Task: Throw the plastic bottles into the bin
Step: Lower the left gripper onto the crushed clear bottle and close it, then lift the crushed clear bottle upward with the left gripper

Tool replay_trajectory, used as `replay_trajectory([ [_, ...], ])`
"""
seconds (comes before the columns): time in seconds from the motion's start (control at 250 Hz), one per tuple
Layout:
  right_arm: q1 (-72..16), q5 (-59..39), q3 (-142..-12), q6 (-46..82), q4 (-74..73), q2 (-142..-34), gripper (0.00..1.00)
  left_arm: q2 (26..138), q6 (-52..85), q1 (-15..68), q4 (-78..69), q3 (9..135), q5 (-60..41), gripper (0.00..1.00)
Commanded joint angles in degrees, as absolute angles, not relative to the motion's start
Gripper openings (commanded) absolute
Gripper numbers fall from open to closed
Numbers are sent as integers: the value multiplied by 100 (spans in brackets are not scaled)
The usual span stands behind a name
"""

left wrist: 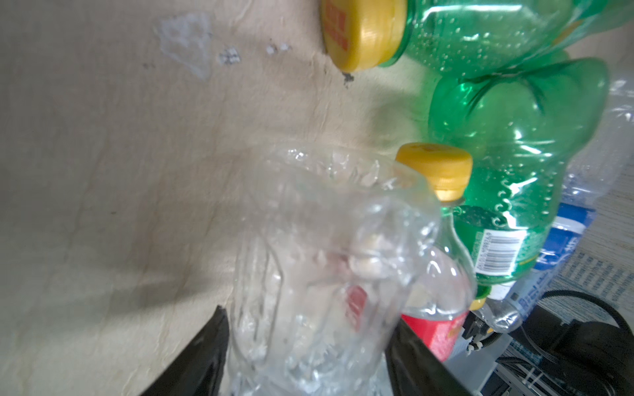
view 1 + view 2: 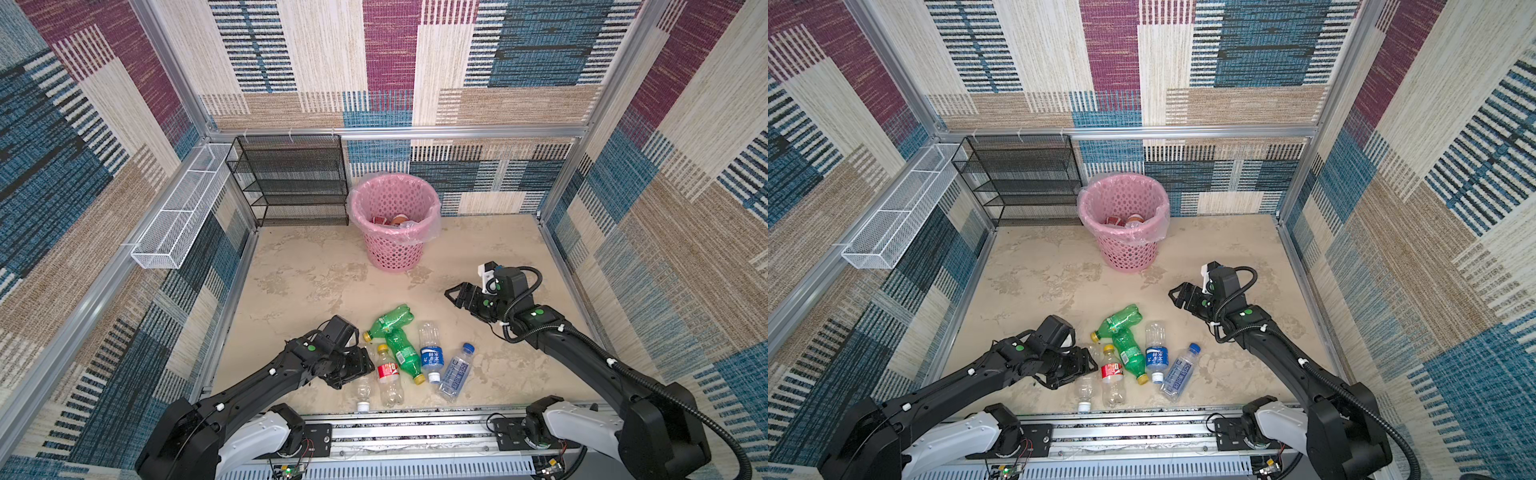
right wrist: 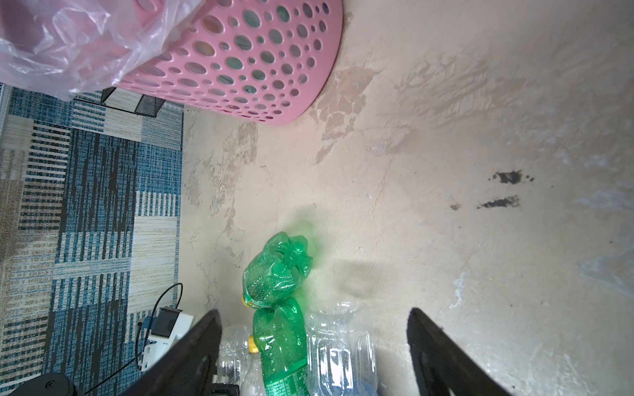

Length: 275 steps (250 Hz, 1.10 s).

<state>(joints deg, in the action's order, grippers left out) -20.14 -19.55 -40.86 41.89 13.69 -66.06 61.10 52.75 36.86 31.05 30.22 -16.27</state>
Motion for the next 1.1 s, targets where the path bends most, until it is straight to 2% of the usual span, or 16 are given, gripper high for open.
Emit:
replay_trajectory([
  [0.0, -2015, -1954, -4105, 4154, 1201, -6615, 86, 5996, 5352, 3680, 3218, 3006, -1386, 69],
  [0.728, -2020, -1931, -3986, 4116, 1173, -6581, 86, 5777, 5144, 3402, 3563, 3329, -1212, 58],
  [1.096, -2021, -1934, -3952, 4099, 1117, -6579, 86, 5947, 4597, 3091, 4211, 4502, -1072, 58],
])
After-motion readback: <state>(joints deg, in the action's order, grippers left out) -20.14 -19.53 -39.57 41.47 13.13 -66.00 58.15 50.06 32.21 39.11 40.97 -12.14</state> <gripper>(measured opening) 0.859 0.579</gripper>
